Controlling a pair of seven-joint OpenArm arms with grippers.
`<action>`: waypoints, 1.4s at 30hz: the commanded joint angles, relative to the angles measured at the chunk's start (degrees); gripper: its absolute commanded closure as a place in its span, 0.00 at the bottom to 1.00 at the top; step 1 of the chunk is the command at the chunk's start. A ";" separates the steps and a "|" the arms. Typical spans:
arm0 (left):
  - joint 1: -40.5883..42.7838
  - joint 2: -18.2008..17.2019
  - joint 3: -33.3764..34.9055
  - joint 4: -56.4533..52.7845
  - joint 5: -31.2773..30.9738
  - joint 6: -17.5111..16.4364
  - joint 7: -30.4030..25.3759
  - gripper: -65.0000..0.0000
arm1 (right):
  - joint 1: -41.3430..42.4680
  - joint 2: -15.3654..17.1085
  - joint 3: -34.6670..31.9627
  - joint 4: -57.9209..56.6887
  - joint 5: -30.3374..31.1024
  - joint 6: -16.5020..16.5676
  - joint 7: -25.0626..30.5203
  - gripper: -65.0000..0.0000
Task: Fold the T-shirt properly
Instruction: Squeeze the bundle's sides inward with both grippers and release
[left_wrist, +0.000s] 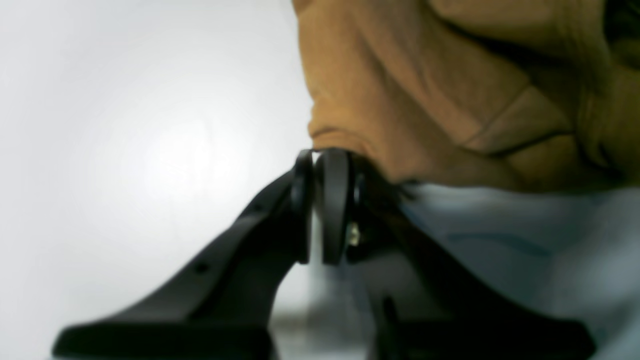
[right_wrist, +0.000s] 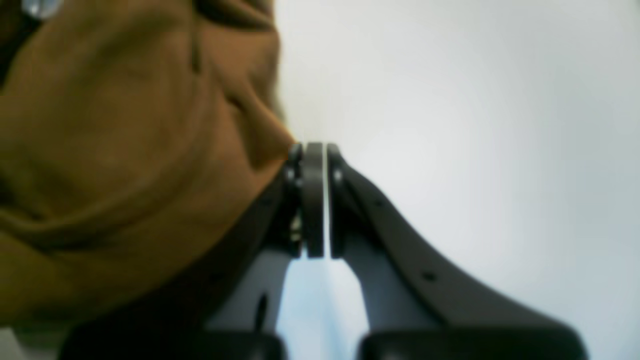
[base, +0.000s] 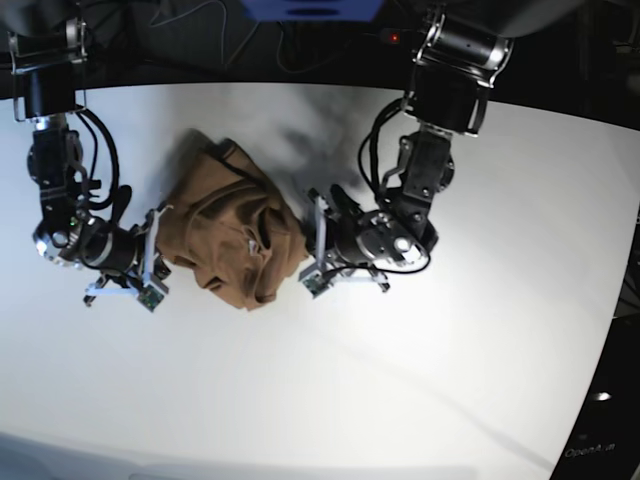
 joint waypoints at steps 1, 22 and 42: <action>0.98 -0.37 0.17 -0.80 3.43 -0.38 6.03 0.94 | 0.58 0.35 0.45 0.79 -0.95 -0.38 1.56 1.00; -5.44 5.87 -0.18 -0.80 3.35 -0.38 5.15 0.94 | -10.50 -2.90 0.63 -3.60 -4.12 -0.38 11.32 1.00; -12.39 6.22 -0.27 -11.53 -5.88 -0.38 -8.65 0.94 | -17.45 -5.81 4.50 16.00 -4.29 -0.38 -1.95 1.00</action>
